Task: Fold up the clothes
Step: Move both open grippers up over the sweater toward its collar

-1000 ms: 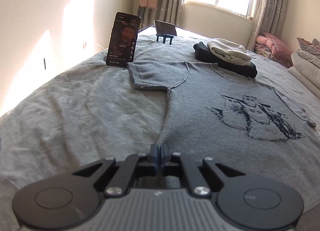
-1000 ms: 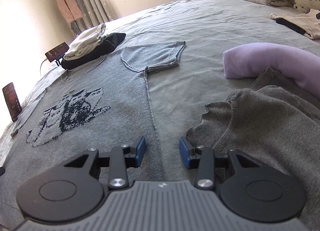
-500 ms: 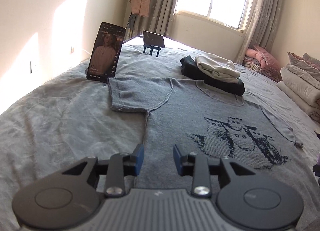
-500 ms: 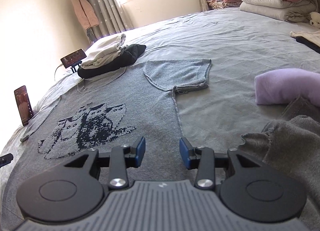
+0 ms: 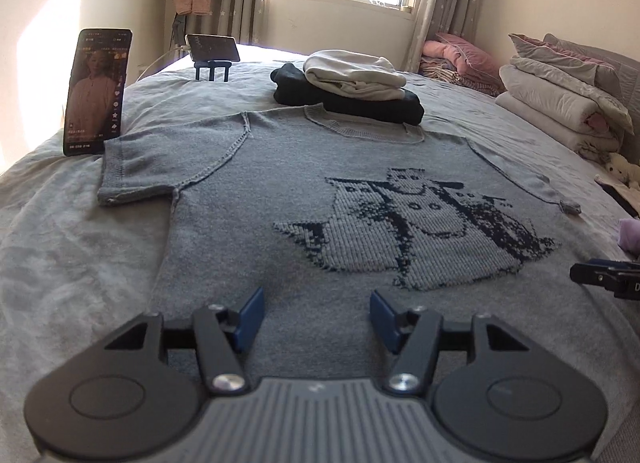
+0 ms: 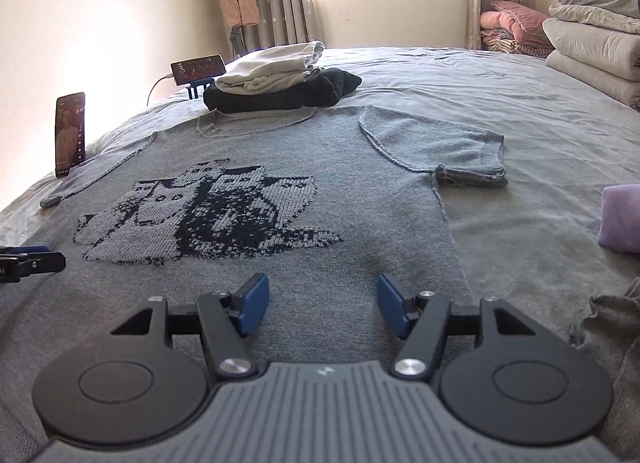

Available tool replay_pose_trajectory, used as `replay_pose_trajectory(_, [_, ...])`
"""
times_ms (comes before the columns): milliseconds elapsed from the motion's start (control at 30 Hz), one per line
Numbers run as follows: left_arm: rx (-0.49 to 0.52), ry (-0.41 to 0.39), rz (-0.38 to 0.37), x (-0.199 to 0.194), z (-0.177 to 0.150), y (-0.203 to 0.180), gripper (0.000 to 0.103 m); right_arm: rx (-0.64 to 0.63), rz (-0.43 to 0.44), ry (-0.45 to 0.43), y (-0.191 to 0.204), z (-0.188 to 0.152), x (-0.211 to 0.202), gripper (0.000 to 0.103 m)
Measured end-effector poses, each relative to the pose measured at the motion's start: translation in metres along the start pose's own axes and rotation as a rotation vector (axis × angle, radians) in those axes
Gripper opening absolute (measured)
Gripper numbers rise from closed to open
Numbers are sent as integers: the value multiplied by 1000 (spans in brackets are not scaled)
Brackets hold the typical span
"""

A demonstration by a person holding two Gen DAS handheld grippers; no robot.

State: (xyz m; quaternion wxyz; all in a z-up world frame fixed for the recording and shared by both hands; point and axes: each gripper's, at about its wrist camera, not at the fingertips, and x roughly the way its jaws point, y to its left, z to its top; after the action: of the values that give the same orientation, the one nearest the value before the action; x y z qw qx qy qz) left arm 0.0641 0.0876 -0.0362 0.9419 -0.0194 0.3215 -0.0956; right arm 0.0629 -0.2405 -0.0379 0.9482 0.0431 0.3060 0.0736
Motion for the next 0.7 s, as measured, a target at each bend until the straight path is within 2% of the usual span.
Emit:
replay_pose_trajectory(100, [22,13,12,-11,-4,7,62,-12,-15,5,-8,-4,-12,63])
replay_pose_trajectory(200, [72,19,29,-24,-11,13,65,-59,-29,12,-12,-12,-24,68])
replay_pose_trajectory(333, [93,31,41,-40,-14,20,69,-120,-47,26,-15,-19,-39,73])
replay_pose_trajectory(433, [72,47,34,-48,0,21,72,-132,-70,46,-12,-13,-44,74])
replay_pose_trajectory(533, [70,16,41,-45,21,11,75,-123,-42,13,-3,4,-43,74])
replay_pose_trajectory(700, [143,-11,51,-19,53,-18,78,-177,-10,9,26,35,-14,74])
